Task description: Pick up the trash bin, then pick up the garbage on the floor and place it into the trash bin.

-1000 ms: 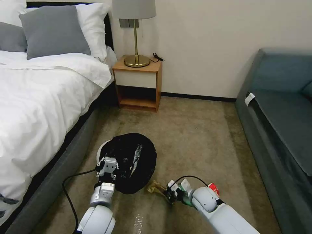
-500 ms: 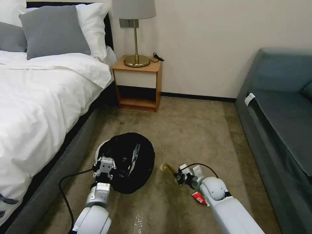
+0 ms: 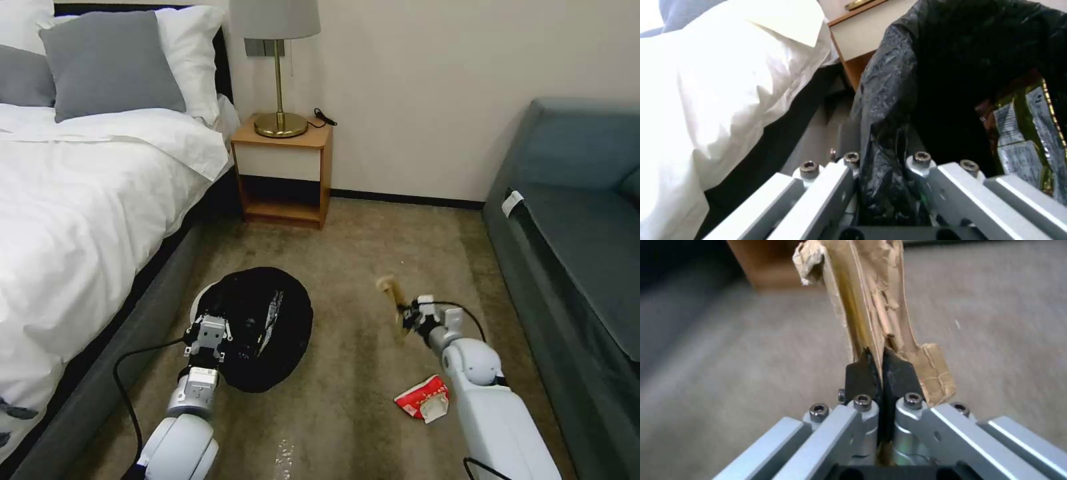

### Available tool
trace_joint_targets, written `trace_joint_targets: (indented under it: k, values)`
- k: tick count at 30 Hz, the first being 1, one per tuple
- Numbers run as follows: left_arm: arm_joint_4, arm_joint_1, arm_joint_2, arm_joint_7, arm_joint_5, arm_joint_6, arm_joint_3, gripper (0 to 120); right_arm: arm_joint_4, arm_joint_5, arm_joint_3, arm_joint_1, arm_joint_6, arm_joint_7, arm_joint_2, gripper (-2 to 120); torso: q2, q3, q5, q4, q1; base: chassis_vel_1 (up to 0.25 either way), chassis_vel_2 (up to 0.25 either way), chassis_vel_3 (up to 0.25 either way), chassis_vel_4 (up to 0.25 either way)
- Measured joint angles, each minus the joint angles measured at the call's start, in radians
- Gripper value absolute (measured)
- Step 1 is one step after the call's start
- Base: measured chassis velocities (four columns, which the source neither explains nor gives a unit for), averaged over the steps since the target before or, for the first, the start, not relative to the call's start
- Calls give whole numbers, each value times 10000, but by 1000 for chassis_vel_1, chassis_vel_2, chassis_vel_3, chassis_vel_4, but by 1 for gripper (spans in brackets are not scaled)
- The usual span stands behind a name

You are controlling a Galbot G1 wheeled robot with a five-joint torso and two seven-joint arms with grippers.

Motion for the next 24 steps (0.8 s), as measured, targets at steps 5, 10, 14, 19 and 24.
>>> trace_joint_targets:
  k: [5,10,14,19,24]
  values:
    - [96,-113,87,0,-39,1,95,4,842,760,32,-198,424,-218,81,0,0,0,0,0,0,0,0,0,0]
    - [117,-303,136,-12,-145,66,240,4,2188,1589,-426,-504,562,-440,383,0,0,0,-2,0,0,0,0,0,0]
    - [124,-453,188,-29,-270,135,404,4,2865,1618,-1321,-706,410,-208,790,0,0,0,-3,0,0,0,0,0,0]
    - [134,-622,250,-58,-416,208,478,4,2912,1307,-2214,-867,386,-160,1184,0,0,-1,-1,2,0,0,0,0,0]
    - [151,-871,270,-137,-604,308,600,4,2374,584,-2900,-1005,612,-167,1634,0,0,0,-1,2,0,0,0,0,0]
